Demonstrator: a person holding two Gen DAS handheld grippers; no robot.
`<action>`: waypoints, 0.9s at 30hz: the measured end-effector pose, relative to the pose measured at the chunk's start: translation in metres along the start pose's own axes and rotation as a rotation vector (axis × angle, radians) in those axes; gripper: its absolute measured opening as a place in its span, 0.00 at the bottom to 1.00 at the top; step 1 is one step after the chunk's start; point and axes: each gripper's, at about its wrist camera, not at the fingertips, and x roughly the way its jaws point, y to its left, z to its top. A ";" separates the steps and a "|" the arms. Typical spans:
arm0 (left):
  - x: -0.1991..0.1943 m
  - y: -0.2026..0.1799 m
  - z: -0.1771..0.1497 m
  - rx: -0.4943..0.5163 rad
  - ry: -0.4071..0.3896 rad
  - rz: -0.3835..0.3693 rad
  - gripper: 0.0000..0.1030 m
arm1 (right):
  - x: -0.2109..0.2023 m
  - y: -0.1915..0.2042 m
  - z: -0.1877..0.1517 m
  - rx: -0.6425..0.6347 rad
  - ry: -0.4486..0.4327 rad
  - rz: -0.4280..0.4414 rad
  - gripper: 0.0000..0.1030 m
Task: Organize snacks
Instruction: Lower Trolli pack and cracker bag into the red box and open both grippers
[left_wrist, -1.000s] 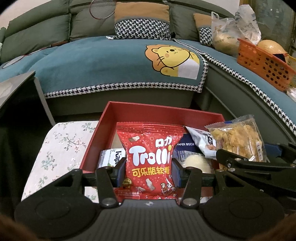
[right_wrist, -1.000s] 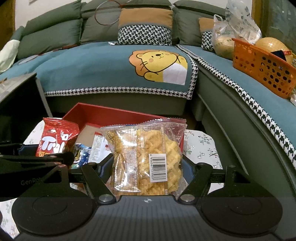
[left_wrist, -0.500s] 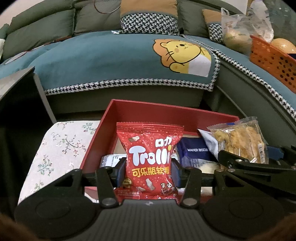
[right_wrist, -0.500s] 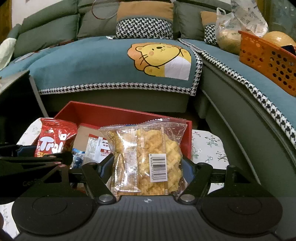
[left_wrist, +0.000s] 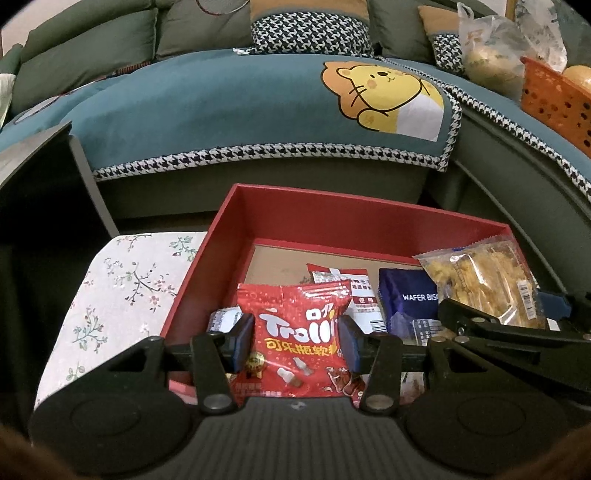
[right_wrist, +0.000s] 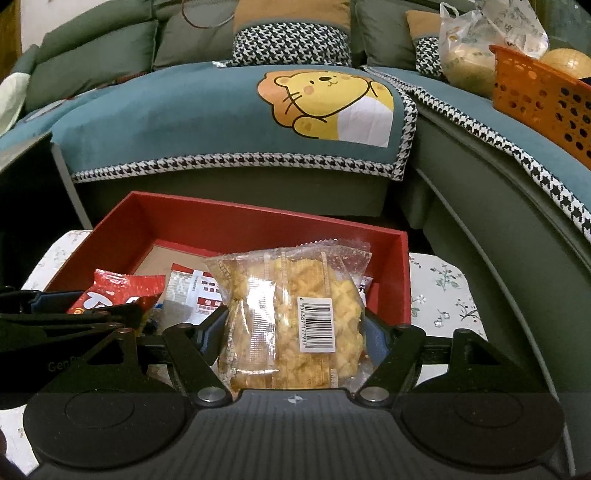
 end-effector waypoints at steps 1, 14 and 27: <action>0.001 0.000 0.000 0.000 0.002 0.001 0.54 | 0.001 0.000 0.000 -0.005 -0.001 -0.002 0.77; 0.003 -0.002 -0.002 0.013 -0.003 0.027 0.56 | 0.006 0.001 -0.003 -0.009 -0.002 0.001 0.79; 0.001 0.001 -0.001 0.007 -0.007 0.031 0.59 | 0.006 -0.001 -0.003 -0.012 -0.014 -0.010 0.85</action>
